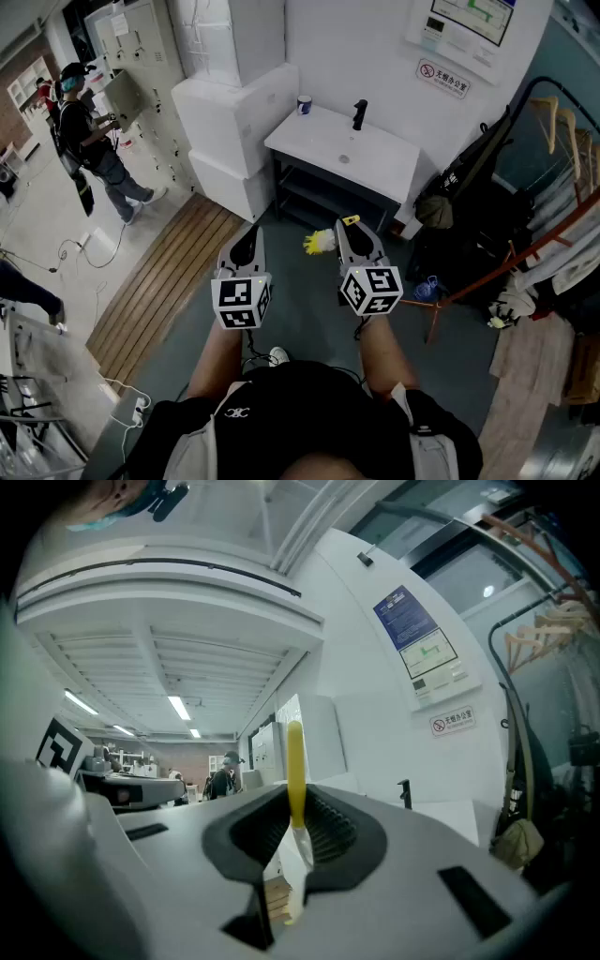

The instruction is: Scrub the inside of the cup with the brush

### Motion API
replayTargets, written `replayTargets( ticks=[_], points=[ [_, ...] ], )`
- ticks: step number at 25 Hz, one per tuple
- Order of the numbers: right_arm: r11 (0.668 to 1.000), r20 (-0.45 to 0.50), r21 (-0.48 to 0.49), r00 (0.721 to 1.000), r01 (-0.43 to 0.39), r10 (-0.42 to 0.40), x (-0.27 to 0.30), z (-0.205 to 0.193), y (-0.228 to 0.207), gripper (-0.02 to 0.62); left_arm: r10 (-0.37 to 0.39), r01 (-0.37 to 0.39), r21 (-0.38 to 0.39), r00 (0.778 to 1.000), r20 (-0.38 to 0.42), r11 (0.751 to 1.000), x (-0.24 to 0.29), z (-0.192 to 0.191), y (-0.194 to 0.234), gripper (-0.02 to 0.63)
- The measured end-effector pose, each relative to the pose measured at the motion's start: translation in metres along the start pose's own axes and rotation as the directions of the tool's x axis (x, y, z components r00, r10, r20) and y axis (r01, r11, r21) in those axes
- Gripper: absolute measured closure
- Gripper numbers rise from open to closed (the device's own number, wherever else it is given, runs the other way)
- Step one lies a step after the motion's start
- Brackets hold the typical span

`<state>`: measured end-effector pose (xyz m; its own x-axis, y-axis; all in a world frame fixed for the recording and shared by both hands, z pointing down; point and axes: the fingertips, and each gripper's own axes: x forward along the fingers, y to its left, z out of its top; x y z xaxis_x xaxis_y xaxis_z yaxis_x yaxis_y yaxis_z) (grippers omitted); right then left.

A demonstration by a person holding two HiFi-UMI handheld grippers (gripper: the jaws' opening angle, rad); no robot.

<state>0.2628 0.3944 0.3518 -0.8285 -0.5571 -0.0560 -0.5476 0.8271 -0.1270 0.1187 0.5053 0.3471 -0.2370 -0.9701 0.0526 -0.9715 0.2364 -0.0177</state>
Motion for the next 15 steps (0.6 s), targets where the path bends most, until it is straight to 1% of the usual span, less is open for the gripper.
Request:
replayTargets(
  ticks=[8, 15],
  points=[
    [1.0, 0.007, 0.014, 1.0, 0.005, -0.005, 0.014, -0.005, 0.004, 0.54, -0.001, 0.001, -0.006, 1.0, -0.014, 1.0, 0.01, -0.007, 0.011, 0.594],
    [1.0, -0.002, -0.004, 1.0, 0.019, -0.019, 0.042, -0.012, 0.015, 0.54, -0.015, 0.015, -0.017, 1.0, -0.011, 1.0, 0.026, -0.012, 0.039, 0.594]
  ],
)
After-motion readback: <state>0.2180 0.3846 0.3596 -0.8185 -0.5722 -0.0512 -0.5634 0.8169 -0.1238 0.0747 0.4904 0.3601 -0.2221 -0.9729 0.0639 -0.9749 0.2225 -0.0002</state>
